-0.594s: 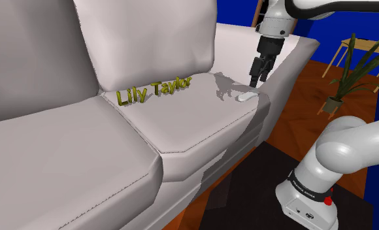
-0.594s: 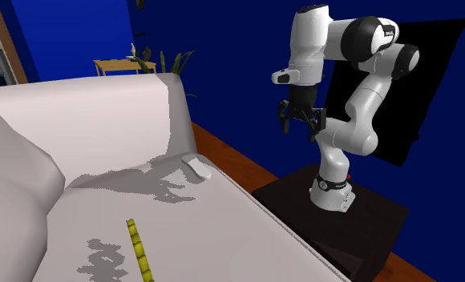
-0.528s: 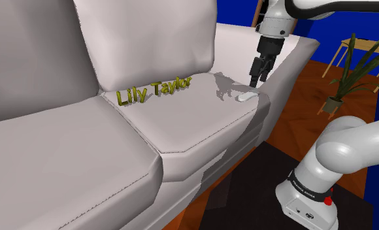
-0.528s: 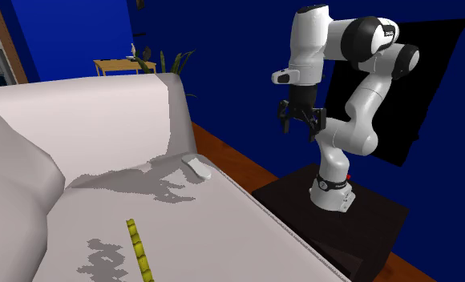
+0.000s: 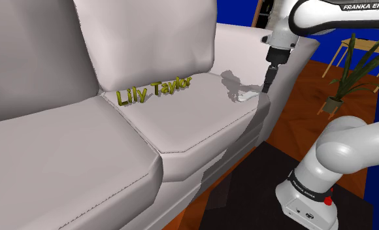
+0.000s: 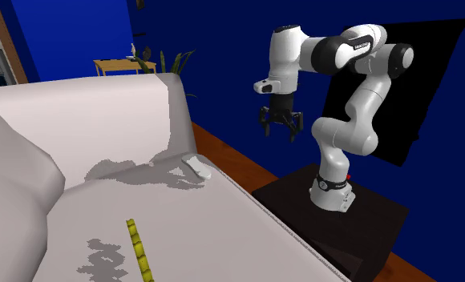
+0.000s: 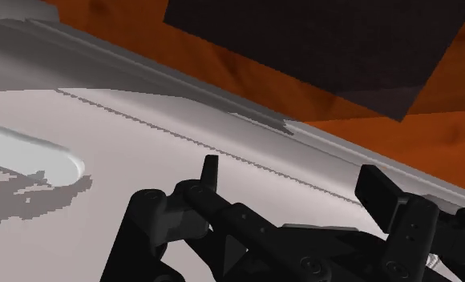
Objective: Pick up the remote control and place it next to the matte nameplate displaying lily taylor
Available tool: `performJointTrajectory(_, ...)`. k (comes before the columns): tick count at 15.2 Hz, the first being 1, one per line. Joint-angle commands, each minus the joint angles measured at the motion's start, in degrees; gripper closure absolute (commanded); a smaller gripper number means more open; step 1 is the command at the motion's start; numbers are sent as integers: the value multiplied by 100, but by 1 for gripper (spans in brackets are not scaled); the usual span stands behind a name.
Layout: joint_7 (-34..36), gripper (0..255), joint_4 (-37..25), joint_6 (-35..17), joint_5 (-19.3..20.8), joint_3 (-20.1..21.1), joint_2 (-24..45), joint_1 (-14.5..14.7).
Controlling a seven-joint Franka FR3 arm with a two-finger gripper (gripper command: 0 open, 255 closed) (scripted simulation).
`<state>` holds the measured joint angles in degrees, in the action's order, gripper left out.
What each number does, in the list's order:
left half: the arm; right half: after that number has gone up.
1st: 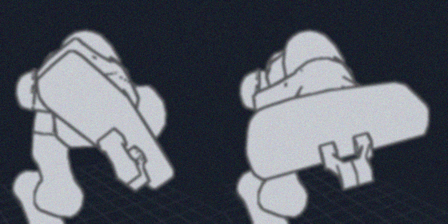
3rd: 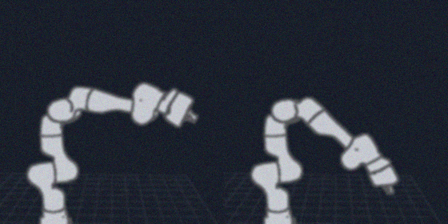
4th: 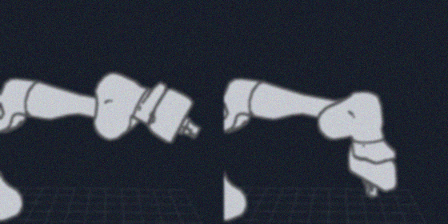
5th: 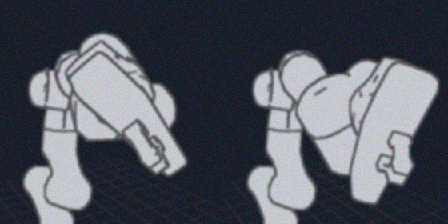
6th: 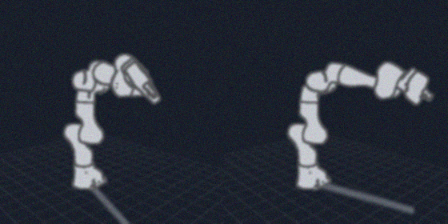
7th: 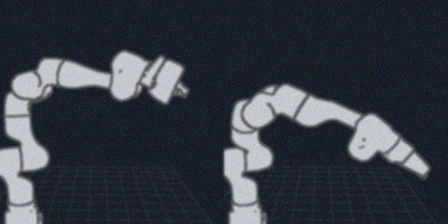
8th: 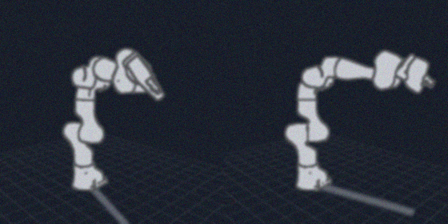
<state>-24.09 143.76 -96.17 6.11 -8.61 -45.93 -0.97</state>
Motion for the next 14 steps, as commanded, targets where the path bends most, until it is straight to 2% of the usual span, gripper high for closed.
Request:
performJointTrajectory(1,-641,0,47,-154,256,-341,74,9)
performJointTrajectory(8,-2740,0,-86,-924,950,-1561,808,153)
performJointTrajectory(14,-4587,0,-623,-1669,1082,-2629,1919,552)
